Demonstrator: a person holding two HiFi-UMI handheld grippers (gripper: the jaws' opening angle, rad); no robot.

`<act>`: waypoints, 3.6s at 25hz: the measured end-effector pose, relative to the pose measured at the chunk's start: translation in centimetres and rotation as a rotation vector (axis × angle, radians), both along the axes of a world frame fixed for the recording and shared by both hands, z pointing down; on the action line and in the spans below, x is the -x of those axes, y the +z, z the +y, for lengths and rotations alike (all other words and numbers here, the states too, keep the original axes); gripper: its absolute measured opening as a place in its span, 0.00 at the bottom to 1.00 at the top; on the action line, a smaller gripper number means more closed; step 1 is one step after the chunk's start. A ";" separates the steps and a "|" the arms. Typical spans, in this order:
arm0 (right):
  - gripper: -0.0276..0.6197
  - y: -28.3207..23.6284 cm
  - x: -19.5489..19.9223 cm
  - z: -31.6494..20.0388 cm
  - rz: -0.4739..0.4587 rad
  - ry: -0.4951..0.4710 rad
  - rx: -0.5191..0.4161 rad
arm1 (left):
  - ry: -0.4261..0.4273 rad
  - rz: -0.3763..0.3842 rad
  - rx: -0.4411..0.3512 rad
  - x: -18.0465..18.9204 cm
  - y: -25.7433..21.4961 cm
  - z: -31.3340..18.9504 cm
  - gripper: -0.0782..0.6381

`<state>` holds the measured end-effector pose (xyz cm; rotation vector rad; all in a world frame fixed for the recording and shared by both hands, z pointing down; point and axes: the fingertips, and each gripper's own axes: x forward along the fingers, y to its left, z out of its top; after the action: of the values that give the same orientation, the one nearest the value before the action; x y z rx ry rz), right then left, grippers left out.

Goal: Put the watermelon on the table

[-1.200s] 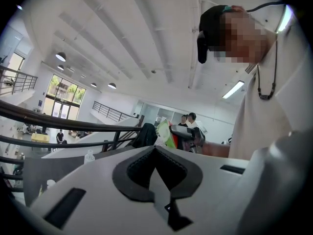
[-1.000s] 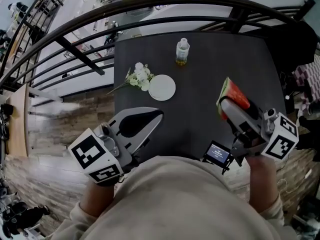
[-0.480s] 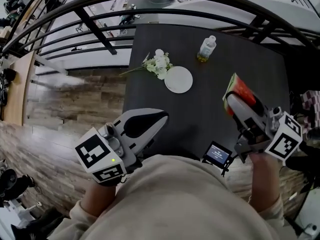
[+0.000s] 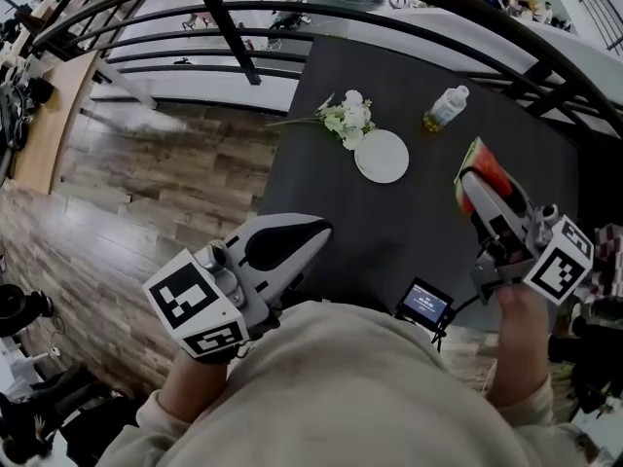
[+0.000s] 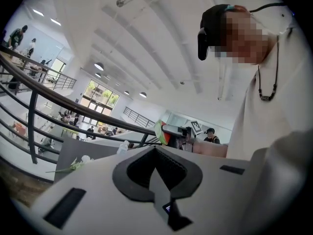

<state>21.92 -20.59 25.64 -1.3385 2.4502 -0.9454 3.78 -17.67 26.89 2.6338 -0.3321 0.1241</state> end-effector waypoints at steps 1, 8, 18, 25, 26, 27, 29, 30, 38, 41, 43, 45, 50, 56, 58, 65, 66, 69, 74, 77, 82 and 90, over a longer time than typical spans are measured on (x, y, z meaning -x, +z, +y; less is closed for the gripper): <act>0.34 0.4 0.0 -0.3 0.006 -0.003 0.008 | -0.010 -0.001 0.003 0.3 0.1 0.0 0.11; 0.34 3.5 0.1 -2.5 -0.018 -0.015 0.058 | -0.074 -0.007 0.033 2.5 1.2 -0.2 0.11; 0.34 7.7 -0.3 -5.9 -0.005 -0.028 0.130 | -0.144 -0.004 0.072 4.1 2.5 -1.2 0.11; 0.34 9.8 0.2 -7.9 0.018 -0.043 0.169 | -0.178 -0.017 0.107 5.4 3.2 -1.8 0.11; 0.34 10.2 0.3 -8.1 0.016 -0.044 0.177 | -0.181 -0.018 0.113 5.6 3.4 -1.8 0.11; 0.34 10.7 0.3 -8.3 0.015 -0.046 0.185 | -0.185 -0.019 0.119 5.7 3.5 -1.8 0.11; 0.34 11.8 0.4 -8.8 0.015 -0.048 0.202 | -0.191 -0.023 0.131 5.9 4.0 -1.8 0.11; 0.34 12.5 0.4 -9.0 0.017 -0.048 0.211 | -0.193 -0.025 0.136 6.0 4.3 -1.7 0.11; 0.34 16.0 0.6 -10.5 0.027 -0.056 0.263 | -0.223 -0.039 0.176 7.1 5.8 -1.4 0.11; 0.34 17.7 0.7 -10.9 0.045 -0.057 0.288 | -0.230 -0.043 0.189 7.4 6.3 -1.1 0.11; 0.34 19.4 0.7 -11.0 0.069 -0.054 0.321 | -0.238 -0.046 0.198 7.7 6.5 -0.8 0.11; 0.34 21.1 0.6 -11.0 0.098 -0.052 0.354 | -0.242 -0.048 0.204 7.9 6.5 -0.6 0.11; 0.34 25.0 0.1 -12.0 0.192 -0.055 0.391 | -0.255 -0.044 0.204 8.2 6.6 -0.5 0.11; 0.34 30.2 -0.1 -13.2 0.293 -0.079 0.472 | -0.278 -0.063 0.216 9.0 7.4 -0.5 0.11; 0.34 31.9 -0.4 -13.4 0.327 -0.087 0.506 | -0.284 -0.060 0.224 9.1 7.5 -0.5 0.11; 0.34 36.3 -0.4 -13.5 0.409 -0.118 0.593 | -0.314 -0.049 0.252 9.7 8.0 -0.8 0.11; 0.34 36.8 -0.6 -13.3 0.423 -0.122 0.608 | -0.314 -0.052 0.255 9.6 8.0 -0.7 0.11; 0.34 38.1 -1.0 -13.7 0.468 -0.135 0.638 | -0.304 -0.063 0.238 9.4 7.9 -1.0 0.11; 0.34 40.5 -1.2 -12.5 0.539 -0.157 0.677 | -0.308 -0.078 0.232 9.7 8.0 -0.7 0.11; 0.34 41.0 -1.1 -12.7 0.570 -0.162 0.677 | -0.318 -0.086 0.214 10.4 7.2 -1.1 0.11; 0.34 41.3 -0.9 -12.6 0.580 -0.158 0.681 | -0.359 -0.095 0.227 11.7 7.6 -1.1 0.11; 0.34 41.4 -0.3 -12.6 0.658 -0.218 0.666 | -0.321 -0.080 0.248 10.8 7.8 -0.3 0.11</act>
<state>22.26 -33.22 67.03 -1.8435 2.9329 -1.7171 -6.99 -18.00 34.70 2.3024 -0.7137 0.1537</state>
